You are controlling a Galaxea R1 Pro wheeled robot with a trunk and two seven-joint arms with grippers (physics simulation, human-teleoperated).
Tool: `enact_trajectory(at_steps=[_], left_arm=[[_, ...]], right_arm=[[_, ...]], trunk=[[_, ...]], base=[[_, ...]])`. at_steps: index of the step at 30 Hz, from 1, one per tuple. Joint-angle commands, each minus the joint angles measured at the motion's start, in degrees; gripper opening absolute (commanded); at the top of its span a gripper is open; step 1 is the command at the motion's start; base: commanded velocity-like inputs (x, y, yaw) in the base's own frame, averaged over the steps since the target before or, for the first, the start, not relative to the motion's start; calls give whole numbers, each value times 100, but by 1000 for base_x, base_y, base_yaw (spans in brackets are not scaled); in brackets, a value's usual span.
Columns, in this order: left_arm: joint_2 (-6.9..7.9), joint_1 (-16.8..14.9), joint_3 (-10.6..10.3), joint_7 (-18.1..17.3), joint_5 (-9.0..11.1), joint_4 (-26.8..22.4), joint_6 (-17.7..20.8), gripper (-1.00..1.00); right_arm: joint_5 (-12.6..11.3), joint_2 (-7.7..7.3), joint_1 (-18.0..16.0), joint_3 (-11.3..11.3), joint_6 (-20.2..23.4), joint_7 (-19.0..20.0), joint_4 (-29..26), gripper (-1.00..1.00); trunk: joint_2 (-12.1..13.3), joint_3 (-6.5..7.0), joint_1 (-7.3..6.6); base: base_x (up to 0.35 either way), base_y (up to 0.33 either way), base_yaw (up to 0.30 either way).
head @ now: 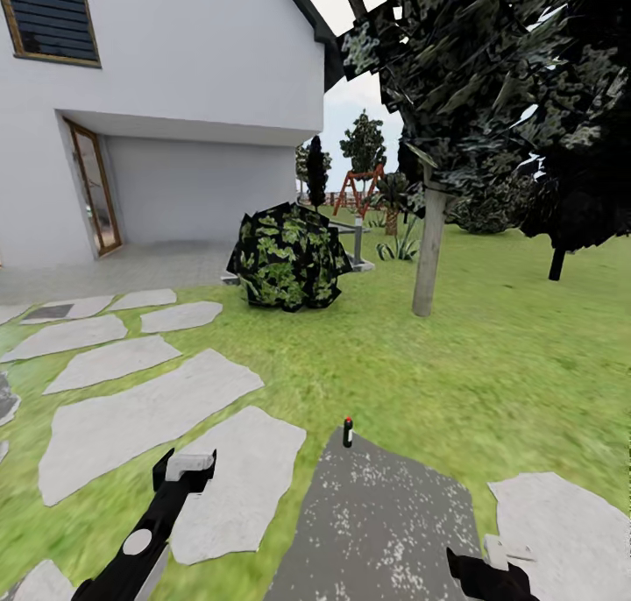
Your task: Pick up the pesticide atomizer in the garden and spray insectifuge to fully cover both potted plants in the garden.
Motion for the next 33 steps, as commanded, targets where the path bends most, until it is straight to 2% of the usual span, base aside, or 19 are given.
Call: enact_trajectory(at_steps=[1, 10, 16, 20, 33], left_arm=[[0, -2, 0, 2, -2, 4, -18, 100], [8, -2, -1, 2, -2, 4, -18, 100], [8, -2, -5, 1, -2, 4, -18, 100], [8, -2, -3, 0, -2, 4, -18, 100], [8, -2, -4, -4, -2, 4, -19, 100]], right_arm=[[-8, 0, 1, 0, 31, -4, -13, 100], [-8, 2, 0, 0, 34, -3, -13, 100], [-8, 22, 1, 0, 28, -7, -13, 100], [-8, 12, 1, 0, 32, -8, -6, 100], [-16, 9, 1, 0, 36, -2, 2, 100]], trunk=[[-2, -1, 2], [-2, 34, 2], [-2, 40, 2], [-2, 41, 2], [-2, 66, 2]], base=[[259, 258, -255], [222, 229, -251], [165, 174, -63], [47, 99, -91], [1, 31, -285]])
